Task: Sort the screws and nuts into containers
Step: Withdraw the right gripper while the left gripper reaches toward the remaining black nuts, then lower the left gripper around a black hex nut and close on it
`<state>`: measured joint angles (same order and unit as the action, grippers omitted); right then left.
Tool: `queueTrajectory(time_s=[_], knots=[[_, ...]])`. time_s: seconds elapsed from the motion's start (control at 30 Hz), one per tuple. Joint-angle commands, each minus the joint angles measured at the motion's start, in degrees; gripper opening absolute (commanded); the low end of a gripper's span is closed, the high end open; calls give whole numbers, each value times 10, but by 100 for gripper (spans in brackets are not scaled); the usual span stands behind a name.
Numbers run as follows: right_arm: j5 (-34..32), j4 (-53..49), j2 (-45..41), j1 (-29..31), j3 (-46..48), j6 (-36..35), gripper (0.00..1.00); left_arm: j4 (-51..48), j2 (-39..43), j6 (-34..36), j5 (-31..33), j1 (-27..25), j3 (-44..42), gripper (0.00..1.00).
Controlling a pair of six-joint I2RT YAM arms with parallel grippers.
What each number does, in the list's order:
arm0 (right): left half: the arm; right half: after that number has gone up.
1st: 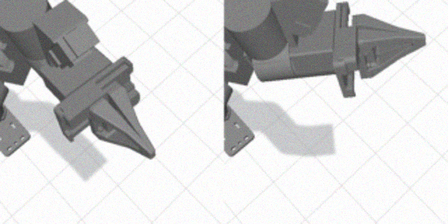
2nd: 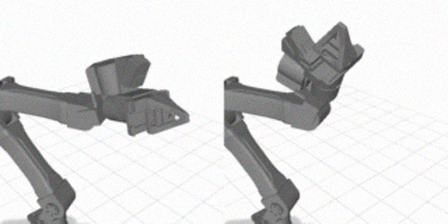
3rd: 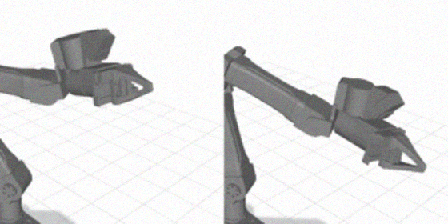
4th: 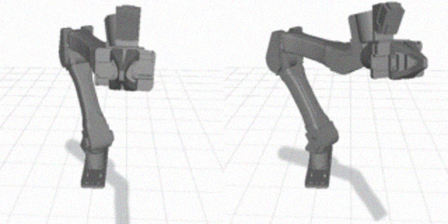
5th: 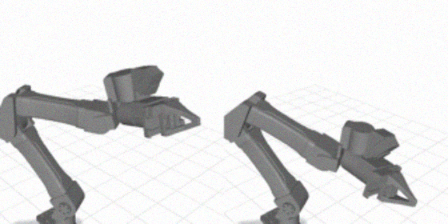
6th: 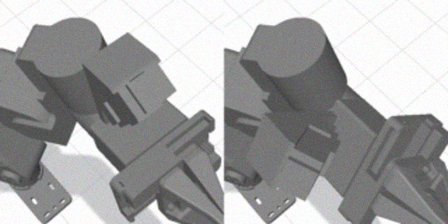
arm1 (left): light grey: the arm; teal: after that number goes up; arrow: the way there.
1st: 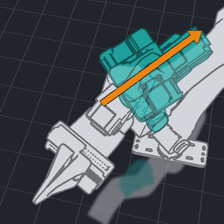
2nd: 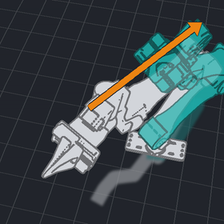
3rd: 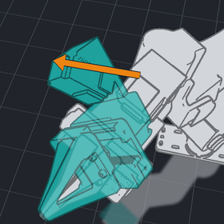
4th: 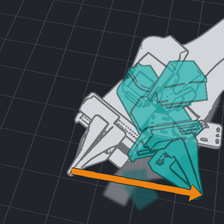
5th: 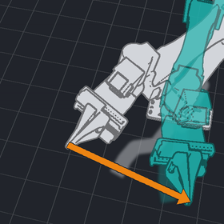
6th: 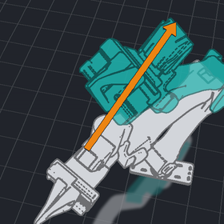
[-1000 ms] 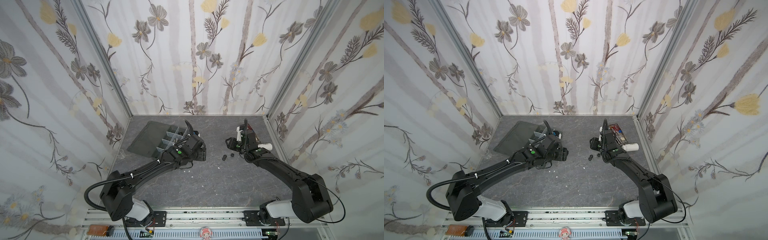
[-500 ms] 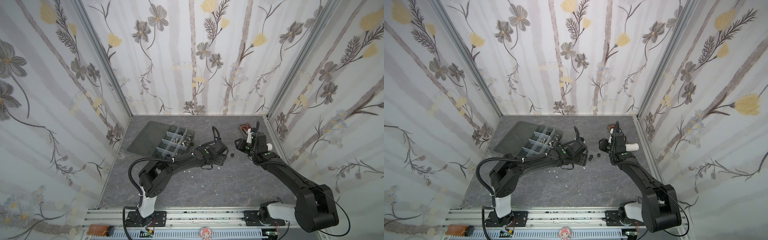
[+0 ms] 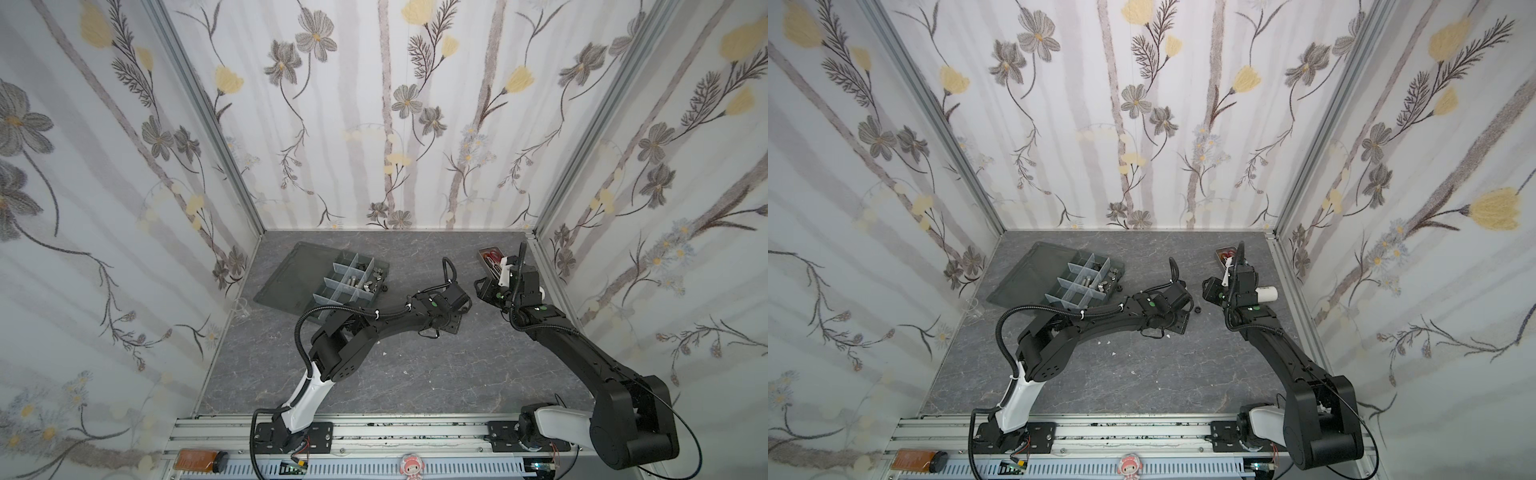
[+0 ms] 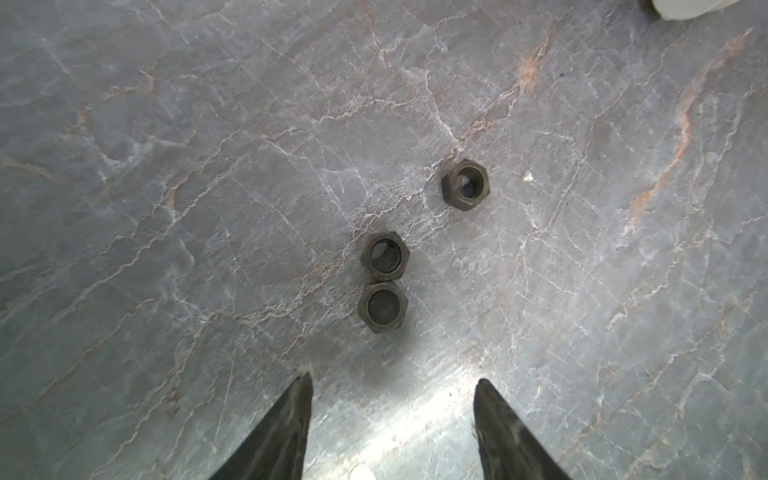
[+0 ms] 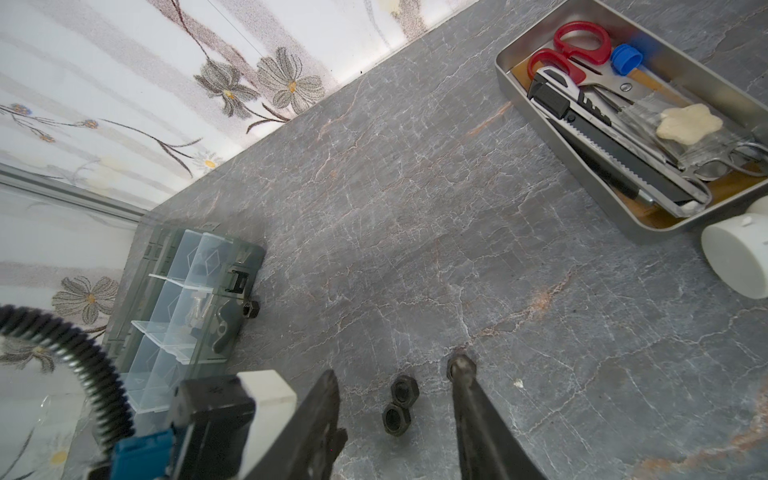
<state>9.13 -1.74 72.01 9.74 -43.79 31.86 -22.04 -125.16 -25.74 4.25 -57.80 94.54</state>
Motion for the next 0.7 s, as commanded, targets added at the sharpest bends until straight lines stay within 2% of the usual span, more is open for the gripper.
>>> queueTrajectory(time_s=[0.0,0.37,0.67], knots=[[7,9,-2,-1,17,-5,46,-18,-21,9,5,0,23,60],[11,7,-11,-4,24,-11,46,-45,-76,17,29,0,83,50],[11,-2,-23,-17,29,-20,47,-69,-112,23,40,0,132,38]])
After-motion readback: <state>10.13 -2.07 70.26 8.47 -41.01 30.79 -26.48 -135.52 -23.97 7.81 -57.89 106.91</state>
